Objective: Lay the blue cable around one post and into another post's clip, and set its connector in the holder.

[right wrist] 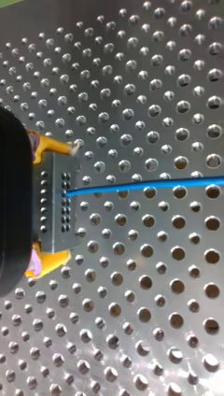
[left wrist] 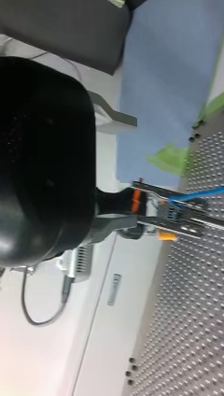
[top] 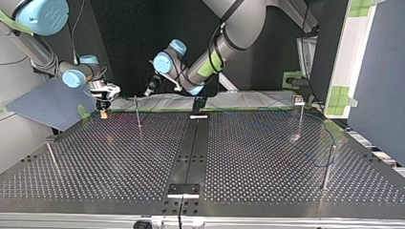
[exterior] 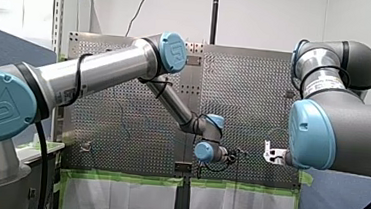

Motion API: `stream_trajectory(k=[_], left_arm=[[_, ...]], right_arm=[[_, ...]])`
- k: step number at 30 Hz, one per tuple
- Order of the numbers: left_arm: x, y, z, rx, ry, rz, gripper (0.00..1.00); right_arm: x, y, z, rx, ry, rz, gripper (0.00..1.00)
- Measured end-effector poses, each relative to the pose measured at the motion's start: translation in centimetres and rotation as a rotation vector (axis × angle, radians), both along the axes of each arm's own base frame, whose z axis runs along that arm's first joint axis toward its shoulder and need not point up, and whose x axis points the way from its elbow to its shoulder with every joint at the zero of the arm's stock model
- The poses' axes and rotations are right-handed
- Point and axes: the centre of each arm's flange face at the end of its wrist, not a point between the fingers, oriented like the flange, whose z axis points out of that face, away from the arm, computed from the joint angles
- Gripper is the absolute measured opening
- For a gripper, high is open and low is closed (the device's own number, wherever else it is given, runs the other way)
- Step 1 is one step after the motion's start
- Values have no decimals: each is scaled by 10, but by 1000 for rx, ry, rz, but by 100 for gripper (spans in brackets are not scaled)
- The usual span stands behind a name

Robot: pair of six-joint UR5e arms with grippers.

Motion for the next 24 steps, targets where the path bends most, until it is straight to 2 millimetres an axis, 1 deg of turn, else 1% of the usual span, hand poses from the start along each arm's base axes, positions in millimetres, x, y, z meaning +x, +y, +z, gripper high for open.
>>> stream_trajectory(k=[4, 9, 16, 24], left_arm=[[-9, -9, 1, 3, -7, -32, 85], [-17, -18, 6, 19, -36, -31, 85], [-27, -37, 19, 21, -81, -12, 85], [-33, -43, 24, 14, -88, 37, 85]], right_arm=[[3, 1, 0, -1, -1, 7, 0], [4, 1, 0, -1, -2, 11, 0], [6, 1, 0, -1, -5, 17, 0], [7, 1, 1, -1, -11, 20, 0]])
